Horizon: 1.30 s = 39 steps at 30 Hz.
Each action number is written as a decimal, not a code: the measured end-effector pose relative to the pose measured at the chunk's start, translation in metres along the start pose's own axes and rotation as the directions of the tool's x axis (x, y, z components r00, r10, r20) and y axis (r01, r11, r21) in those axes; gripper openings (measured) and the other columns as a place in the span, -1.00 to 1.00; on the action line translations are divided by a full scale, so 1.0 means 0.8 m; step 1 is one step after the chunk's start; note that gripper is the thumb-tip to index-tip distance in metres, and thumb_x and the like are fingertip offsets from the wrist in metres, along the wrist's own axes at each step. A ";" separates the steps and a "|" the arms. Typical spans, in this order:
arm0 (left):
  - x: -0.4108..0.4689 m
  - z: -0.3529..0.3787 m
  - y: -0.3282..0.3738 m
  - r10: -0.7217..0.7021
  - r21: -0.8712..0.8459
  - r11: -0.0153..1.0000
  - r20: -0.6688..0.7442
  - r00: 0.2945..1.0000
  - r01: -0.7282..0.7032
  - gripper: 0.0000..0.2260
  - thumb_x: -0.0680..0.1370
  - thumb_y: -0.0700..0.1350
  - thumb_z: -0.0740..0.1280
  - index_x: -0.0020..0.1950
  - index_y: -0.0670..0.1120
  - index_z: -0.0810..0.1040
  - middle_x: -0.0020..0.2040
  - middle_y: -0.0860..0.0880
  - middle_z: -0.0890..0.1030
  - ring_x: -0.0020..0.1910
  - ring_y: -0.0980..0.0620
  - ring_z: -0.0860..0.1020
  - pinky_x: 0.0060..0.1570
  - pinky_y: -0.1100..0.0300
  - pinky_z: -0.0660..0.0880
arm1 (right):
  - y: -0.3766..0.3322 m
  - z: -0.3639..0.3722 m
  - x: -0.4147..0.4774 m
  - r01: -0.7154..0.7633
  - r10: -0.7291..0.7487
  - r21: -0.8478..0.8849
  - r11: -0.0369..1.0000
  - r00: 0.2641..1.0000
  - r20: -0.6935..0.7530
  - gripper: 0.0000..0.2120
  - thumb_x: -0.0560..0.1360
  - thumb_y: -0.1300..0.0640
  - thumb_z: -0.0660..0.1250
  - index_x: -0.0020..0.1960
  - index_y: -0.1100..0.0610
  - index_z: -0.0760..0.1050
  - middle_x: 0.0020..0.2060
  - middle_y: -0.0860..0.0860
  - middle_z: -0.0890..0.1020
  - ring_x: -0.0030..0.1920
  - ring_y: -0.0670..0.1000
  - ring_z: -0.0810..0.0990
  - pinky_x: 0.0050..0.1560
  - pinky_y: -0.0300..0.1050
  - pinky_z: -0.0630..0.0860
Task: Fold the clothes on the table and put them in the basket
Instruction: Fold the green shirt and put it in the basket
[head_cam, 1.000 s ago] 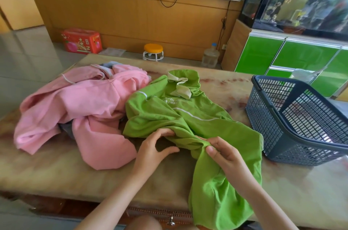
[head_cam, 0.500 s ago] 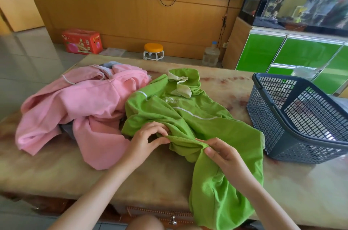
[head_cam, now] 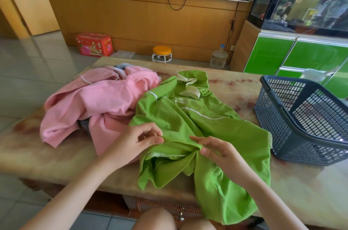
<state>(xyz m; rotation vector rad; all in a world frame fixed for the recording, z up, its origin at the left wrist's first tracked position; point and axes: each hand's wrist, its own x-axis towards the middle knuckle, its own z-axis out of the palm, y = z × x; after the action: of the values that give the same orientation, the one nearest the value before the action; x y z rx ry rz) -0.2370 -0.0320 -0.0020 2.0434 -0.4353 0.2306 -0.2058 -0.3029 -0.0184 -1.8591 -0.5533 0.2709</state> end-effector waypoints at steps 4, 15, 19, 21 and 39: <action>-0.028 -0.003 -0.030 -0.176 0.070 0.983 0.112 0.978 0.169 -0.64 0.32 0.39 0.33 -0.12 0.16 0.61 -0.23 0.10 0.64 -0.21 0.13 0.58 -0.15 0.23 0.46 | 0.017 0.020 -0.001 -0.076 0.091 -0.132 0.988 0.989 0.114 -0.89 0.48 0.08 0.39 -0.02 0.08 0.59 0.15 -0.32 0.58 0.21 -0.34 0.47 0.20 -0.35 0.35; -0.050 -0.007 -0.074 -0.316 0.262 0.872 -0.347 0.883 0.414 -0.84 0.47 -0.16 0.42 -0.11 0.09 0.50 -0.22 0.15 0.59 -0.20 0.15 0.57 -0.14 0.14 0.51 | 0.012 0.049 0.009 -0.097 0.134 -0.282 0.955 0.984 0.114 -0.84 0.44 -0.06 0.43 0.01 -0.23 0.58 0.16 -0.29 0.56 0.19 -0.37 0.46 0.27 -0.33 0.35; -0.079 0.003 -0.102 -0.577 0.119 0.766 -0.305 0.758 0.631 -0.83 0.52 -0.09 0.37 0.06 -0.04 0.45 0.04 0.00 0.56 0.08 -0.01 0.53 0.04 0.11 0.43 | -0.005 0.080 0.041 -0.044 0.078 -0.336 0.941 0.993 0.087 -0.67 0.45 -0.11 0.40 0.21 -0.23 0.50 0.27 -0.20 0.53 0.16 -0.02 0.58 0.24 -0.13 0.45; -0.093 0.008 -0.108 -0.666 0.088 0.705 -0.261 0.699 0.704 -0.76 0.54 -0.02 0.35 0.12 -0.11 0.46 0.09 0.01 0.55 0.11 0.00 0.51 0.05 0.12 0.41 | -0.019 0.097 0.062 -0.011 0.047 -0.346 0.938 0.994 0.096 -0.63 0.47 -0.07 0.39 0.26 -0.19 0.48 0.22 -0.10 0.59 0.14 0.07 0.59 0.20 -0.08 0.48; -0.115 -0.032 -0.074 -0.645 -0.265 0.741 -0.026 0.763 0.617 -0.95 0.50 -0.12 0.40 -0.13 -0.06 0.66 -0.17 0.02 0.67 -0.14 0.18 0.57 -0.11 0.38 0.40 | -0.038 0.163 0.231 0.182 0.028 -0.755 0.630 0.966 0.256 -0.56 0.53 0.06 0.32 0.39 -0.08 0.40 0.24 0.04 0.54 0.34 0.11 0.29 0.32 -0.10 0.12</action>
<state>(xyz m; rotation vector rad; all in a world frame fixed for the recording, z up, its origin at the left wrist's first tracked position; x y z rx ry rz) -0.2973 0.0358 -0.0680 1.8047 0.3146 -0.1210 -0.1114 -0.0953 -0.0213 -2.6591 -1.0444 0.2169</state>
